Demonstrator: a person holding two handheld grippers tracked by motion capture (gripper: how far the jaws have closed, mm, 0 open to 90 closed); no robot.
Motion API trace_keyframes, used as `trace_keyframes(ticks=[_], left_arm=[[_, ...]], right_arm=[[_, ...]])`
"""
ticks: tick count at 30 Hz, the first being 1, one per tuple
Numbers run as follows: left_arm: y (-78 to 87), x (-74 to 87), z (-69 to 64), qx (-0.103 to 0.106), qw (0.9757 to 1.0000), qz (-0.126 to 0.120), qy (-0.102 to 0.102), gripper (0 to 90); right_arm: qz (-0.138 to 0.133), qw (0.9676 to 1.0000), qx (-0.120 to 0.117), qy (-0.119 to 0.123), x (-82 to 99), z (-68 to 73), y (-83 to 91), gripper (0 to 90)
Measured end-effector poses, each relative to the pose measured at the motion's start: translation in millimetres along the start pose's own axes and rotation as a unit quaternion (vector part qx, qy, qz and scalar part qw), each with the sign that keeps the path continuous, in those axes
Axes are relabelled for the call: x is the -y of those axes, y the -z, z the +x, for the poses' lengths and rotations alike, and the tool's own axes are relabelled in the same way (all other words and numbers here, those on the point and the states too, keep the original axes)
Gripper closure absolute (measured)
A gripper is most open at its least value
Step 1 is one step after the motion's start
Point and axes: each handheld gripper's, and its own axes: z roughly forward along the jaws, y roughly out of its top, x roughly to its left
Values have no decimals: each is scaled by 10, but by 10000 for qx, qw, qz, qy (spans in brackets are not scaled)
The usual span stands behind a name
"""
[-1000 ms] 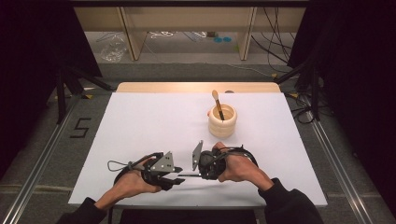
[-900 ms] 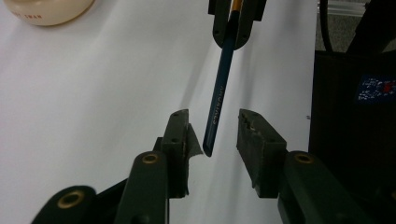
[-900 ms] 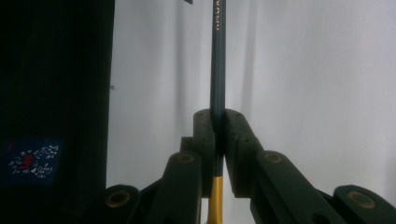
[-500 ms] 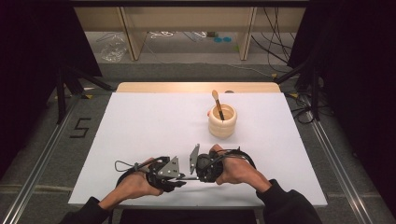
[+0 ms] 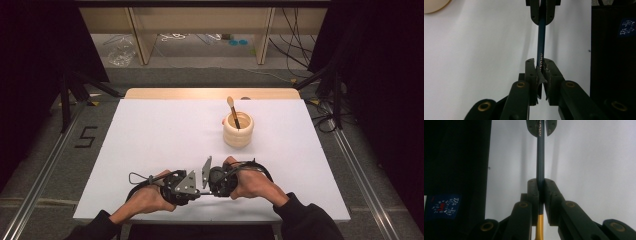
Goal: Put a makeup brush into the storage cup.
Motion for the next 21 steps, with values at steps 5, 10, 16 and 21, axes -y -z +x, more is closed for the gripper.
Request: trace_keyframes(ticks=[5, 10, 16, 21], left_arm=[[-11, -1, 0, -34, 10000, 21, -53, 828], [-12, -9, 2, -9, 9999, 81, -110, 825], [-28, -17, -17, 2, 9999, -21, -98, 831], [-5, -11, -3, 58, 9999, -57, -125, 845]], right_arm=[[-14, 10000, 16, 23, 0, -1, 10, 843], [91, 9998, -45, -146, 4, 18, 32, 843], [8, 9998, -106, -150, 8, 15, 34, 843], [-28, 9999, -97, -122, 17, 7, 42, 835]])
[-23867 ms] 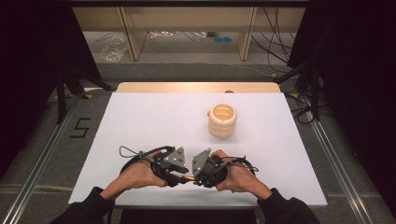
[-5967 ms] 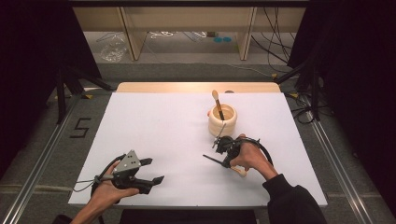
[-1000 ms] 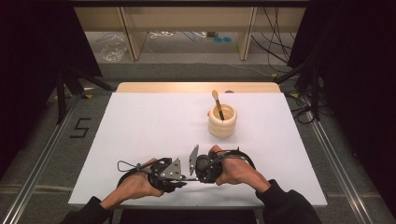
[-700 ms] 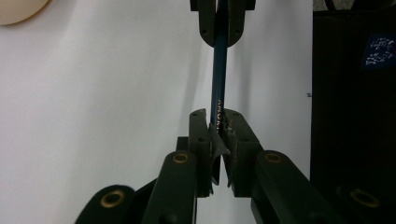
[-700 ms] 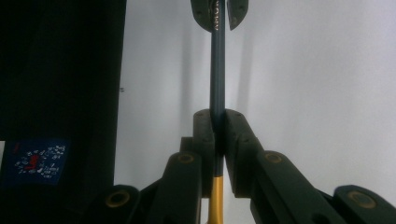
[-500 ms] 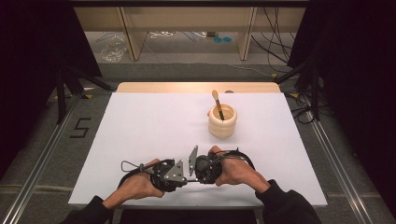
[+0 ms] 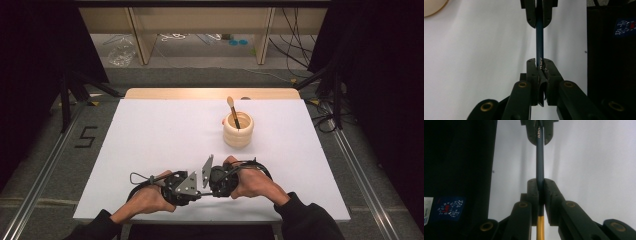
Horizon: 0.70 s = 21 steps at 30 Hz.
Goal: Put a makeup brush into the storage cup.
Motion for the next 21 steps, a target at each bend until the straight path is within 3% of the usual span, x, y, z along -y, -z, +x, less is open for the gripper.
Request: trace_keyframes(ticks=[2, 4, 7, 9, 10, 11, 15, 16, 18, 21], left_arm=[[7, 3, 0, 56, 10000, 2, 35, 848], [23, 10, 0, 42, 10000, 14, 5, 850], [45, 14, 6, 95, 9999, -79, 52, 851], [56, 20, 6, 147, 9998, -96, 103, 851], [68, 24, 13, 147, 9998, -52, 80, 851], [79, 28, 26, 137, 9999, -16, 6, 851], [92, 36, 35, 153, 9998, -55, 68, 851], [92, 35, 38, 131, 9999, -54, 45, 851], [78, 34, 37, 140, 9999, -14, 82, 849], [67, 33, 39, 54, 10000, 15, 50, 841]], right_arm=[[-55, 9999, -46, -87, 11, -5, -1, 806], [-210, 9998, 2, 64, 30, -36, -17, 802], [-208, 9997, -76, 123, 50, -35, -32, 801], [-27, 9999, -96, -27, 65, -23, -29, 801], [-136, 9998, -81, 154, 77, -52, -48, 803], [-107, 9998, -101, 157, 93, -58, -50, 806], [-76, 9998, -96, 162, 151, -83, -40, 828], [51, 9999, -91, 28, 163, -65, -24, 831], [-58, 9997, -65, 230, 159, -74, -28, 838], [-49, 9996, -83, 263, 143, -58, -16, 845]])
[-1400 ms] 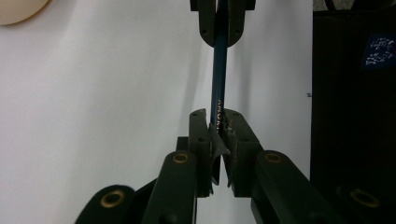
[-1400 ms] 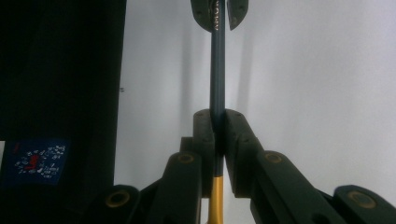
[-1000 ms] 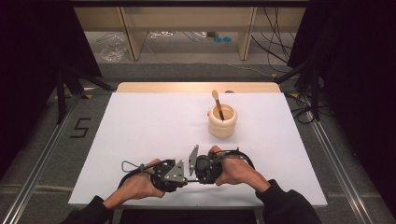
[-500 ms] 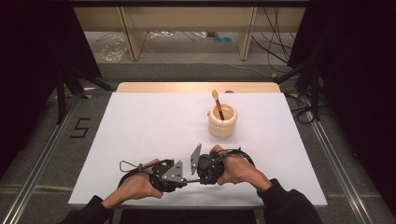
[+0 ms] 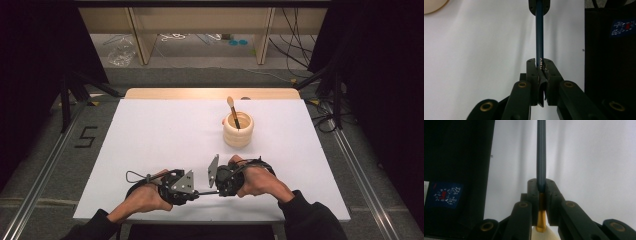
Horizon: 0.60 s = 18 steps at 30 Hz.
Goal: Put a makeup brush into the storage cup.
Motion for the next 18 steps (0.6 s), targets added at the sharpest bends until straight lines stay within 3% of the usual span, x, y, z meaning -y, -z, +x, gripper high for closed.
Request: trace_keyframes(ticks=[5, 6, 8, 9, 13, 15, 16, 17, 18], left_arm=[[-20, -12, -18, 11, 10000, -45, 58, 824], [-26, -22, -16, 59, 10000, 12, -38, 820], [-41, -38, -46, -84, 9999, 36, -46, 821], [-54, -45, -53, -12, 9999, 61, -81, 821], [-61, -57, -56, 12, 10000, 58, -57, 825], [-67, -60, -49, 9, 9999, 89, -85, 823], [-72, -61, -48, 2, 9999, 90, -92, 822], [-87, -61, -63, 10, 10000, 41, -18, 821], [-91, -65, -63, -31, 10000, 38, -50, 820]], right_arm=[[-61, 10000, 5, -2, -9, -2, 6, 845], [-79, 10000, -4, -17, -16, -4, 6, 845], [-1, 9998, -82, -172, -33, 17, 22, 845], [-82, 10000, -29, 17, -46, -1, 7, 845], [-89, 9999, -44, -34, -67, 13, -3, 846], [-104, 9999, -59, -79, -73, 20, 1, 846], [39, 9996, -80, -270, -76, 43, 22, 846], [28, 9996, -77, -275, -78, 42, 24, 846], [-107, 9999, -30, -101, -79, 17, 7, 846]])
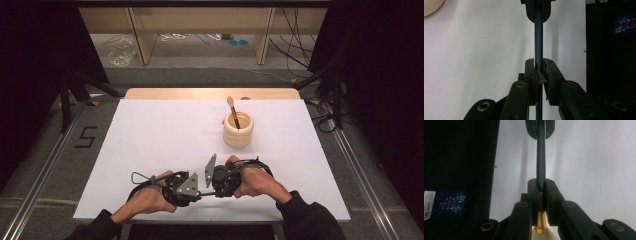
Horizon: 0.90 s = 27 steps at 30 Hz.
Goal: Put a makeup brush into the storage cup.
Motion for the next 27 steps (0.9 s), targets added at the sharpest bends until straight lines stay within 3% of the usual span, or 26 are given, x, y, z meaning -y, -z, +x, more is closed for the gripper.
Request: trace_keyframes(ticks=[1, 2, 6, 8, 9, 10, 12, 15, 27], left_arm=[[-4, -4, 0, -26, 10000, 24, -17, 819], [-14, -6, -2, 41, 10000, 21, 9, 819], [-22, -26, -3, -63, 10000, 24, -17, 818], [-46, -32, -28, -17, 9999, -77, 108, 817], [-57, -37, -26, 108, 9999, -56, 73, 817], [-60, -42, -18, 85, 9999, -47, 26, 817], [-68, -42, -19, 45, 9999, -69, 84, 816], [-76, -48, -15, 31, 9999, -95, 107, 816], [-76, -66, 0, 4, 10000, -33, -19, 833]], right_arm=[[15, 10000, 30, 65, -1, -11, 1, 846], [25, 10000, 2, -4, -7, -3, 6, 846], [8, 10000, -68, -64, -24, 6, 5, 846], [0, 10000, 2, -12, -29, -2, 6, 846], [-21, 10000, -2, -2, -31, -2, 7, 846], [-29, 10000, 18, 31, -32, -4, 10, 846], [114, 9998, 71, -156, -37, 32, 39, 847], [111, 9998, 104, -116, -40, 25, 62, 847], [36, 9998, 40, -182, -37, 19, 74, 847]])
